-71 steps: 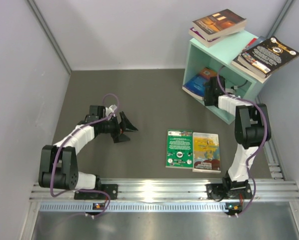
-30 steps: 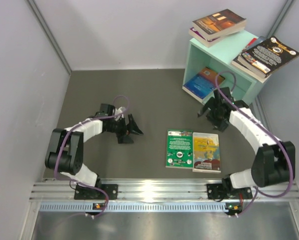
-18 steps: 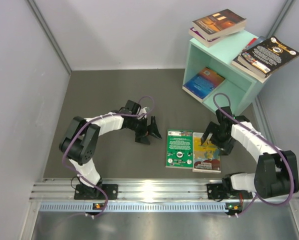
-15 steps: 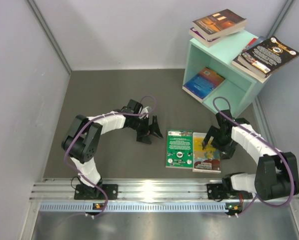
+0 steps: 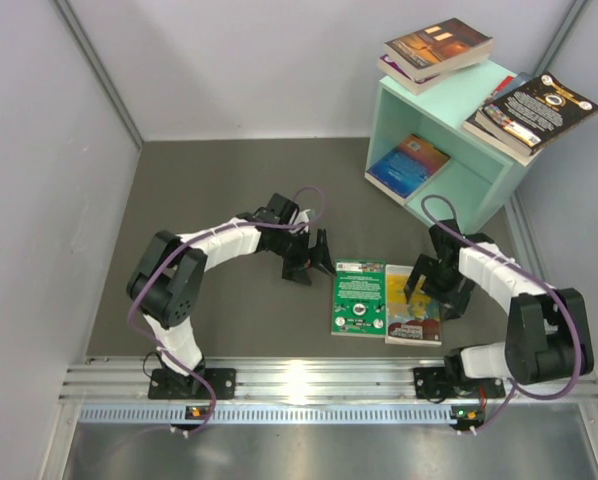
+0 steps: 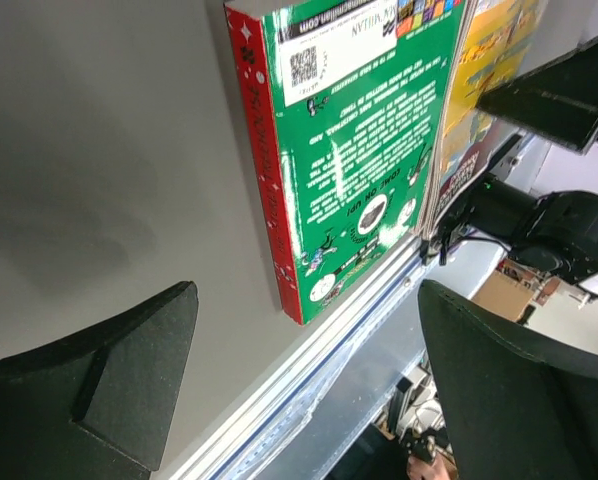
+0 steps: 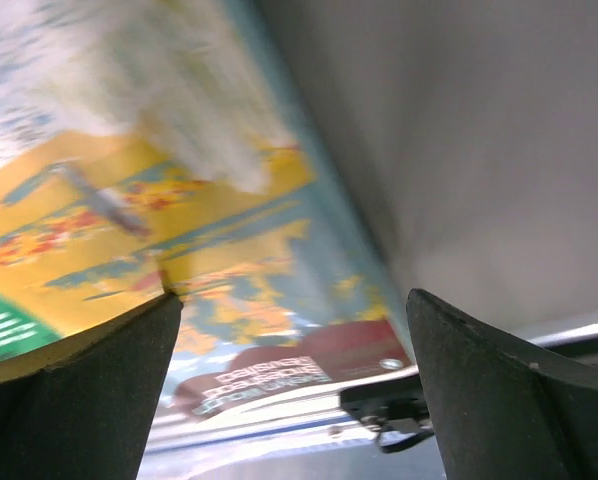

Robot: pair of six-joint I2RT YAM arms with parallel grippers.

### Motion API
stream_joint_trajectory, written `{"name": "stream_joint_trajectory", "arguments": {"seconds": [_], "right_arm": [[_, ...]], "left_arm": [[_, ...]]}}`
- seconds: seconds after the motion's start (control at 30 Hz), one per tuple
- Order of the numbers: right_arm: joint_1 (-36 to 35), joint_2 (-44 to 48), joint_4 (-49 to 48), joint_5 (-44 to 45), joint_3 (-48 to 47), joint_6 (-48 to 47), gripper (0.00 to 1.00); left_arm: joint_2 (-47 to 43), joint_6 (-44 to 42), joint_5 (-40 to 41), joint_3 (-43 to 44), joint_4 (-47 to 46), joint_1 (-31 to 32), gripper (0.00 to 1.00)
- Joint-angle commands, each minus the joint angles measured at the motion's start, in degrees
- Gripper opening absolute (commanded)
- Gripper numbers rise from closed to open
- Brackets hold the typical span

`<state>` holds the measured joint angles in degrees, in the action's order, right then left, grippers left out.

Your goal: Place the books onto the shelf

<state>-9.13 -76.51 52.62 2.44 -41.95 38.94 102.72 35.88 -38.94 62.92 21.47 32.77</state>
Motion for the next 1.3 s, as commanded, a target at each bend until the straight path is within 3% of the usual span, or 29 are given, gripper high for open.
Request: {"name": "stream_joint_trajectory", "arguments": {"seconds": [0.0, 0.3, 0.47, 0.67, 0.8, 1.03, 1.27], "right_arm": [[-2.29, -6.09, -12.62, -8.66, 3.99, 1.93, 1.0], [-21.26, -19.02, -15.53, -12.98, -13.75, 4.74, 0.98], [-26.12, -24.99, -16.06, -17.46, -22.99, 4.74, 0.99], [-22.09, -22.9, -17.54, -18.95, -14.49, 5.18, 1.0], [-14.89, -22.37, -23.43, -23.96, -4.74, 6.32, 0.99], [-11.97, -21.93, -23.09, -22.83, -3.48, 3.95, 0.99], [-8.81, -20.08, -21.68, -21.69, -3.14, 2.2, 0.99]], "left_arm": [[-1.2, -1.07, 2.1, 3.61, 3.31, -0.08, 0.96], [-4.63, -2.13, 10.1, 13.01, 14.82, -0.25, 0.96], [-5.16, -2.39, 11.51, 13.9, 16.67, -0.52, 0.96], [-5.51, -2.48, 11.87, 10.66, 17.29, -0.43, 0.96], [-4.63, -2.48, 13.36, 7.14, 17.99, -0.26, 0.95], [-2.79, -0.81, 11.34, 4.94, 13.43, 1.15, 0.95], [3.71, 1.03, 12.57, 8.35, 11.13, 4.14, 0.94]]}}
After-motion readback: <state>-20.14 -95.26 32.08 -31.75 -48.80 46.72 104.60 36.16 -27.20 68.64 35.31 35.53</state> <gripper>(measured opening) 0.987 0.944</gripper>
